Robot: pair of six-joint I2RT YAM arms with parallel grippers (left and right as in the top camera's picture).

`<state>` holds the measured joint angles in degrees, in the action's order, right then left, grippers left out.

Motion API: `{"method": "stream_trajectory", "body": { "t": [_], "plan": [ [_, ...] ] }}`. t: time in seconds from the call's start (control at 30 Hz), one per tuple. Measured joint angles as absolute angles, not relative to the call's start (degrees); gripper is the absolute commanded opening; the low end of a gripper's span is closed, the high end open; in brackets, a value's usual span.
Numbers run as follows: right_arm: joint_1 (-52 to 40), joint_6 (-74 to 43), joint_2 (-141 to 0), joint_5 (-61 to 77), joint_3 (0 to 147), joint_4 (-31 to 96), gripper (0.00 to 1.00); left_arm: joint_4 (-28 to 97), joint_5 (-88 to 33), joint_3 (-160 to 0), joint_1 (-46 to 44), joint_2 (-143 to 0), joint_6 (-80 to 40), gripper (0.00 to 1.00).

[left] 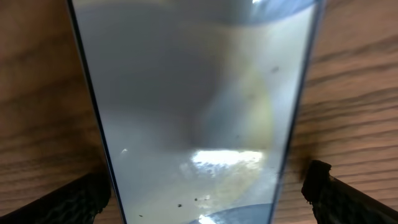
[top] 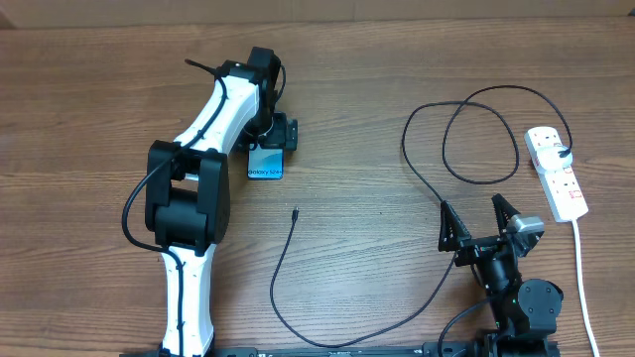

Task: Plug charger to phone and switch on socket

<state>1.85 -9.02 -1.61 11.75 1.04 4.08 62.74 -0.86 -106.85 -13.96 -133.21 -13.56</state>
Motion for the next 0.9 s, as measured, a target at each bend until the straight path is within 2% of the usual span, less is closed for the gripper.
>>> {"method": "stream_trajectory", "body": {
  "t": [0.37, 0.4, 0.43, 0.47, 0.6, 0.83, 0.87, 0.9],
  "plan": [
    [1.8, -9.0, -1.6, 11.8, 1.0, 4.1, 1.0, 60.7, -0.1, -104.6, -14.0, -132.5, -13.6, 0.99],
    [1.8, -9.0, -1.6, 11.8, 1.0, 4.1, 1.0, 60.6, -0.1, -104.5, -14.0, -132.5, -13.6, 0.98],
    [1.8, -9.0, -1.6, 11.8, 1.0, 4.1, 1.0, 60.7, -0.1, -104.5, -14.0, -132.5, -13.6, 0.91],
    [1.8, -9.0, -1.6, 11.7, 1.0, 4.1, 1.0, 60.7, -0.2, -104.5, -14.0, -132.5, -13.6, 0.88],
    [1.8, -9.0, -1.6, 11.8, 1.0, 4.1, 1.0, 62.3, -0.8, -104.6, -13.9, -132.5, -14.0, 0.85],
    [1.8, -9.0, -1.6, 11.8, 1.0, 4.1, 1.0, 71.1, -3.2, -104.0, -13.9, -132.5, -17.1, 0.87],
    [1.8, -9.0, -1.6, 11.8, 1.0, 4.1, 1.0, 71.7, -3.4, -103.8, -13.9, -132.5, -17.3, 0.89],
    [1.8, -9.0, -1.6, 11.8, 1.0, 4.1, 1.0, 73.2, -3.6, -103.7, -13.9, -132.5, -17.6, 0.97]
  ]
}}
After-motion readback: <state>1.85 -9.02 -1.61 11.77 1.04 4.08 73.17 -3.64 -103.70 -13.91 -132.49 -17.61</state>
